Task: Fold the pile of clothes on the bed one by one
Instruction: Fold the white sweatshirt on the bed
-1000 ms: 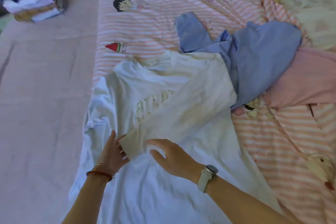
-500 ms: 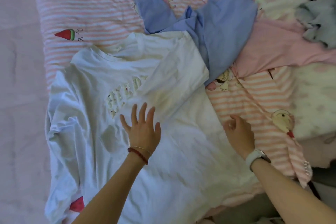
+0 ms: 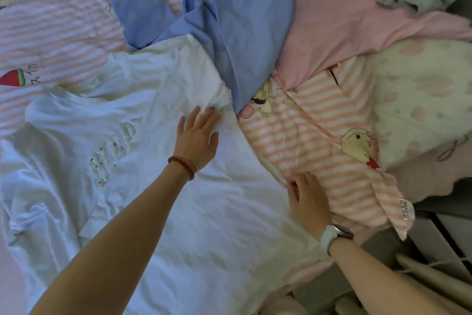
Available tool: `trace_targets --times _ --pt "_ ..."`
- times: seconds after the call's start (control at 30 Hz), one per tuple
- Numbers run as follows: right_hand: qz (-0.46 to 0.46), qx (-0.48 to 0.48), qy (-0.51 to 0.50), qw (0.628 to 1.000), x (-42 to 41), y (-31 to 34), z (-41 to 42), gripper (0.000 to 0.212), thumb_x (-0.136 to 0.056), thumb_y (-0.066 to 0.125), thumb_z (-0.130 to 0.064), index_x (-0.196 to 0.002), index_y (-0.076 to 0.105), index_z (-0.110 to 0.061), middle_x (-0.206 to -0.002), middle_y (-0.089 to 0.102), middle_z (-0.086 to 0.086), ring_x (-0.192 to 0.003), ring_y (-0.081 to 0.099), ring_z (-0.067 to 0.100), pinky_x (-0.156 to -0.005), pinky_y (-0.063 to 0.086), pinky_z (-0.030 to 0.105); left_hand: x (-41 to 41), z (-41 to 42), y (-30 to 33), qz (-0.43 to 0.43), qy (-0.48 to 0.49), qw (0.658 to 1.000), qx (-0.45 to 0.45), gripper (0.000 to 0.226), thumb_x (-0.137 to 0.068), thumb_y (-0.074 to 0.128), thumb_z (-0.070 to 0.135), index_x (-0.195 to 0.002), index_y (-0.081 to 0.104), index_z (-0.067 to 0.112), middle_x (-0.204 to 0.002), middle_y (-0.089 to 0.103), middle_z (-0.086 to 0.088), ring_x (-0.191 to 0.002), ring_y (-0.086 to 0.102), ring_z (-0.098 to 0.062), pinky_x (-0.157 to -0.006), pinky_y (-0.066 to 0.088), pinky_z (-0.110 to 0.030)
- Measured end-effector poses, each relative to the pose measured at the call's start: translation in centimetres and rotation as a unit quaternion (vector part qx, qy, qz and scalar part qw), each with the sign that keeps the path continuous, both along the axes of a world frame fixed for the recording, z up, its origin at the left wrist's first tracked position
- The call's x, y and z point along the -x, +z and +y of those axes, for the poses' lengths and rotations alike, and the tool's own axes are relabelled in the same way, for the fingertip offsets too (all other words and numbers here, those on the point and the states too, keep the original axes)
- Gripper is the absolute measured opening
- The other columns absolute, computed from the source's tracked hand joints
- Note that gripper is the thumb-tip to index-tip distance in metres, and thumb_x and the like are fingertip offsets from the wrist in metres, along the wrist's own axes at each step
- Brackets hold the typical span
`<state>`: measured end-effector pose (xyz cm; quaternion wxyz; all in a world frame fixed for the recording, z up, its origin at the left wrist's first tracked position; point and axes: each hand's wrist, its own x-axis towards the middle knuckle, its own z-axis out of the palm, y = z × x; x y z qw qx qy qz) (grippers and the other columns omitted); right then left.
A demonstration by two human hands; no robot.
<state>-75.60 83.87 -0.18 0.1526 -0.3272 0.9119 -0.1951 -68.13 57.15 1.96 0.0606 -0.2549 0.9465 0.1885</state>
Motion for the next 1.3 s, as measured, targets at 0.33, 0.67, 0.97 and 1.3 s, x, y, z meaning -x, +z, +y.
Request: trace_targets --times 0.33,0.67,0.97,1.3 --pt "-0.119 0.006 -0.135 0.984 0.6 0.8 1.9 0.017 -0.098 0.040 -0.016 -0.103 0.051 -0.004 -0.070 0.059 0.007 -0.062 0.056 0.032 -0.051 0.034 0.032 2.6 -3.1 0.9 0.017 0.043 0.997 -0.069 0.049 -0.091 0.045 0.004 -0.140 0.037 0.009 -0.153 0.023 -0.012 -0.136 0.028 -0.034 -0.108 0.027 -0.037" --pt "-0.044 -0.027 -0.170 0.984 2.4 1.2 5.9 0.017 -0.095 0.048 -0.020 -0.099 0.058 -0.007 -0.086 0.062 0.007 -0.069 0.053 0.023 -0.056 0.037 0.028 3.3 0.7 0.8 -0.041 -0.002 0.999 0.032 0.044 -0.091 0.049 0.021 -0.134 0.044 0.016 -0.155 0.019 -0.002 -0.143 0.011 -0.033 -0.113 0.009 -0.053" --pt "-0.025 0.021 -0.120 0.992 -3.3 0.2 11.1 0.032 -0.084 0.047 -0.037 -0.092 0.058 -0.008 -0.087 0.061 0.008 -0.080 0.055 0.025 -0.072 0.044 0.033 -0.1 9.2 -1.2 0.003 -0.121 0.991 0.063 0.040 -0.072 0.076 0.014 -0.110 0.066 0.012 -0.127 0.058 -0.013 -0.126 0.044 -0.042 -0.098 0.026 -0.069" --pt "-0.016 -0.073 -0.200 0.977 -3.9 -1.2 9.7 0.017 -0.078 0.073 -0.015 -0.088 0.061 -0.007 -0.092 0.064 0.012 -0.088 0.058 0.034 -0.072 0.048 0.043 3.7 8.9 -0.8 0.008 -0.311 0.949 0.055 0.024 -0.075 0.054 0.028 -0.090 0.072 0.020 -0.096 0.069 -0.003 -0.094 0.065 -0.032 -0.086 0.046 -0.054"
